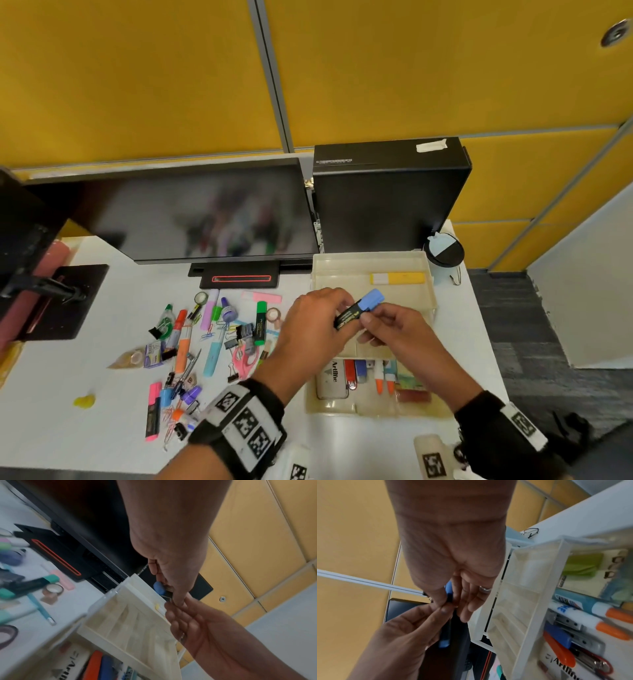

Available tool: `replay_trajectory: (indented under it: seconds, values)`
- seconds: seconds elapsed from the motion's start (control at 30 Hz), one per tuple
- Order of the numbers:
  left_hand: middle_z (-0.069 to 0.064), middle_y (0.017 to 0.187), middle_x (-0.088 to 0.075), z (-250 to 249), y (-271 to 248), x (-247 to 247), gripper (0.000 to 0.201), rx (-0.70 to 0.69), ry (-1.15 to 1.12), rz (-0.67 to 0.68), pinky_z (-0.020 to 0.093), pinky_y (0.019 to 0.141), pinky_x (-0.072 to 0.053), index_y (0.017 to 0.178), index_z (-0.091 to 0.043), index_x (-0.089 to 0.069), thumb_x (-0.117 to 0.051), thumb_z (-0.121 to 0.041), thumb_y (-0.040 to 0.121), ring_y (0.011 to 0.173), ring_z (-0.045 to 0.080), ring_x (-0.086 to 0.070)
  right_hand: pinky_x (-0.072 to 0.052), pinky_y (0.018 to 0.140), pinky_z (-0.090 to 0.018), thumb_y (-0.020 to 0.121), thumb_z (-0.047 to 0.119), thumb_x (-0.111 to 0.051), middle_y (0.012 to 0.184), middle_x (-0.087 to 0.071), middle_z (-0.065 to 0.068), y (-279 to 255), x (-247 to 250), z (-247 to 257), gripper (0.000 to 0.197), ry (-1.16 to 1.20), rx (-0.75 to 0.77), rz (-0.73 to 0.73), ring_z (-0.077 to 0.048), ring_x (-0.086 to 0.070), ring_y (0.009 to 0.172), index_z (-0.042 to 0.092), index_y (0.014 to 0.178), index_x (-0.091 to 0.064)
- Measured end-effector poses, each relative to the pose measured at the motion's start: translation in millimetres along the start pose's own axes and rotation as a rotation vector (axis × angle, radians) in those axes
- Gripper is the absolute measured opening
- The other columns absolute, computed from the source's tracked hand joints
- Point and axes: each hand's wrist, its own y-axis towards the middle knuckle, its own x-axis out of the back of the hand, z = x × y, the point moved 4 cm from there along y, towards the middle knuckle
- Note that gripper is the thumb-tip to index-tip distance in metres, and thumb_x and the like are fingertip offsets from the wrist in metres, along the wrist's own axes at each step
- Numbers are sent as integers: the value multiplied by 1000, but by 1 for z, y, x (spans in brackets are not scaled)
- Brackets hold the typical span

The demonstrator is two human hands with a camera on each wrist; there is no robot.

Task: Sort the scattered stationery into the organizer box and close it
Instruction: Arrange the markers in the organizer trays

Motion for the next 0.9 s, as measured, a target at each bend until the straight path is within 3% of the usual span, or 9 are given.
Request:
replay_trajectory:
  seconds: [0.13, 0.2, 0.3, 0.43, 0.53, 0.67, 0.8, 0.83, 0.9]
  values:
    - [-16, 97, -63, -12, 11, -36, 34, 17, -115, 3, 31, 74, -54, 109, -34, -62, -75, -53, 84, 81, 4, -58, -57, 79, -32, 101, 24, -64, 90, -80, -7, 5, 8, -10, 19, 151, -30, -215, -20, -74, 83, 7, 103, -74]
    - [-18, 110, -61, -15, 8, -52, 52, -21, -109, 50, 28, 88, -51, 122, -36, -59, -71, -65, 80, 96, 3, -57, -58, 74, -31, 101, 23, -65, 87, -79, -10, 0, 18, -15, 18, 194, -27, -315, -21, -74, 78, 7, 101, -73]
    - [-11, 130, -53, -8, 2, -68, 72, -111, 122, 102, 34, 106, -39, 136, -31, -54, -56, -79, 82, 119, 12, -48, -57, 69, -34, 98, 22, -69, 77, -75, -9, -7, 43, -26, 12, -40, 19, -354, -22, -70, 69, 12, 93, -74]
    - [-8, 143, -44, 12, -8, -72, 64, -119, 185, 148, 34, 114, -34, 143, -27, -49, -62, -61, 90, 131, 16, -43, -45, 57, -18, 94, 23, -73, 62, -64, 1, -3, 68, -61, 17, -442, -87, -248, -9, -57, 56, 13, 80, -72]
    - [-8, 147, -43, 16, -11, -69, 59, -101, 130, 158, 29, 114, -36, 146, -25, -48, -67, -44, 94, 134, 14, -42, -44, 57, -27, 97, 27, -69, 63, -64, -6, 8, 75, -74, 31, -573, -104, -283, -22, -60, 63, 7, 72, -69]
    - [-8, 151, -44, 14, -10, -66, 55, -67, 97, 170, 26, 114, -34, 146, -25, -49, -67, -35, 95, 136, 13, -41, -29, 49, -16, 99, 24, -65, 55, -53, 2, 29, 63, -64, 47, -628, -72, -344, -14, -52, 55, 19, 54, -51]
    - [-8, 156, -39, 20, -12, -66, 53, -62, 73, 206, 27, 114, -34, 145, -24, -50, -66, -32, 95, 141, 14, -37, -32, 48, -11, 95, 24, -72, 60, -62, 4, 37, 51, -71, 36, -617, -66, -410, -3, -57, 56, 20, 60, -64]
    - [-8, 158, -38, 21, -14, -65, 53, -65, 59, 220, 27, 115, -34, 145, -25, -50, -67, -32, 96, 143, 13, -35, -33, 52, -9, 94, 23, -74, 65, -68, 4, 35, 50, -73, 29, -603, -48, -432, -5, -60, 60, 20, 66, -70]
    - [-9, 159, -36, 26, -19, -63, 52, -87, 35, 243, 28, 116, -35, 145, -26, -50, -67, -32, 96, 144, 12, -33, -41, 63, -15, 92, 21, -76, 80, -76, -1, 30, 50, -74, 9, -576, -6, -492, -11, -64, 70, 16, 87, -81]
